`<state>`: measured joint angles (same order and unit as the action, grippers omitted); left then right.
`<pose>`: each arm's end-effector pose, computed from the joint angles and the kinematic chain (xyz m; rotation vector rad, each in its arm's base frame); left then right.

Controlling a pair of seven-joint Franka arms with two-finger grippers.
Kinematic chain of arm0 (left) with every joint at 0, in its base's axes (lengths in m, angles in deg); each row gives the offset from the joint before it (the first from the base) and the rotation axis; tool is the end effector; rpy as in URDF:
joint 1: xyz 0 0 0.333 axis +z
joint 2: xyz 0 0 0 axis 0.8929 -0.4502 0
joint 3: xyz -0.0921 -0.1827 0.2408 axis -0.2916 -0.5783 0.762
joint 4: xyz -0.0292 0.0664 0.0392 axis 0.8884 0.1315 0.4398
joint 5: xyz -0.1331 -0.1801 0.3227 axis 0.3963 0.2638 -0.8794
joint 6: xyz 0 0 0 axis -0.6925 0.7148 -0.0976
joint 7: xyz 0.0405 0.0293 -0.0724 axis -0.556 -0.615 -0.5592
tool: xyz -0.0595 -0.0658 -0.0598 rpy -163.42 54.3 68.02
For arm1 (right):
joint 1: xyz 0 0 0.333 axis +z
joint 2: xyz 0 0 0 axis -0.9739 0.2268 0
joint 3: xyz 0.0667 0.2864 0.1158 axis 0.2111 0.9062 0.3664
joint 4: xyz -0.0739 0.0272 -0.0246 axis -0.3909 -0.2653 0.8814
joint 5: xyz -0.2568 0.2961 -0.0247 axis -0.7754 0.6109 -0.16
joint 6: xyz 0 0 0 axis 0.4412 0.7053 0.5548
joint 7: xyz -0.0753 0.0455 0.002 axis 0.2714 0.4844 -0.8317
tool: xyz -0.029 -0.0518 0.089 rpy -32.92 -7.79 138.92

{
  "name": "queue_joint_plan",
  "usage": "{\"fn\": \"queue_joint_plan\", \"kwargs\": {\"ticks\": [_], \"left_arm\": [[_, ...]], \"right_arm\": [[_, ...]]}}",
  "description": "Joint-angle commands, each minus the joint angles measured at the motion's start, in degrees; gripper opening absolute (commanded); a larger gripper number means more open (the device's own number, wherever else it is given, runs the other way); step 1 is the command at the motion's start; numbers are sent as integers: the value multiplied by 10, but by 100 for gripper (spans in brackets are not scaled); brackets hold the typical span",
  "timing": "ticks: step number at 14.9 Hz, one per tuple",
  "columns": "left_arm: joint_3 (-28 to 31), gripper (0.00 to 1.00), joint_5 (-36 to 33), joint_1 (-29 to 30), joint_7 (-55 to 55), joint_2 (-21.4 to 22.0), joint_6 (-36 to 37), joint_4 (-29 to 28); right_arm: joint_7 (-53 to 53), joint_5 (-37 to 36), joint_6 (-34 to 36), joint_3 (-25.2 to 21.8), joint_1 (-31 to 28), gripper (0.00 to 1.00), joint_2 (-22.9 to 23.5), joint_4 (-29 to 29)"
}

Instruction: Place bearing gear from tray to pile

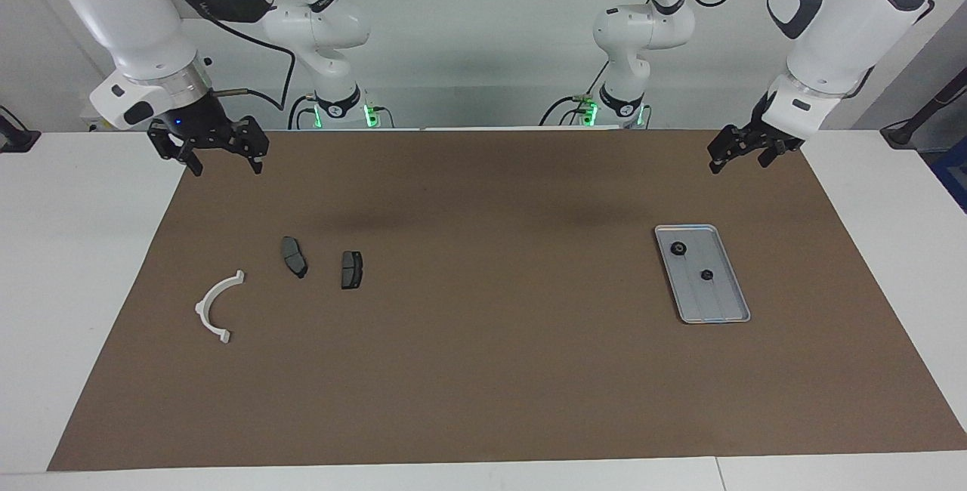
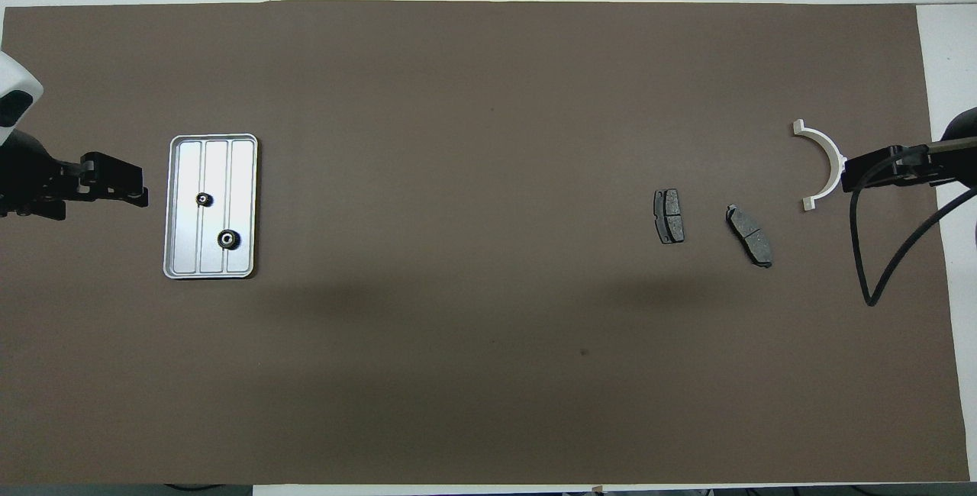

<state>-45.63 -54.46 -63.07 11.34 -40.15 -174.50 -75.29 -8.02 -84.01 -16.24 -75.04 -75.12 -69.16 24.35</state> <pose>0.5498 -0.0281 0.5821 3.1228 0.1195 -0.1266 0.5542 -0.0217 0.5950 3.1174 0.0528 -0.0220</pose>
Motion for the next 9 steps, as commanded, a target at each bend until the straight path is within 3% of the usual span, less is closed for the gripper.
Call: {"fn": "queue_joint_plan", "kwargs": {"ticks": [1,9], "left_arm": [[3,100,-6,-6,0,2,-4,4],[2,100,-5,-3,0,-1,-3,5]], "right_arm": [[4,6,-13,4,-2,100,-14,18],[0,6,-14,5,-7,100,-14,19]]}}
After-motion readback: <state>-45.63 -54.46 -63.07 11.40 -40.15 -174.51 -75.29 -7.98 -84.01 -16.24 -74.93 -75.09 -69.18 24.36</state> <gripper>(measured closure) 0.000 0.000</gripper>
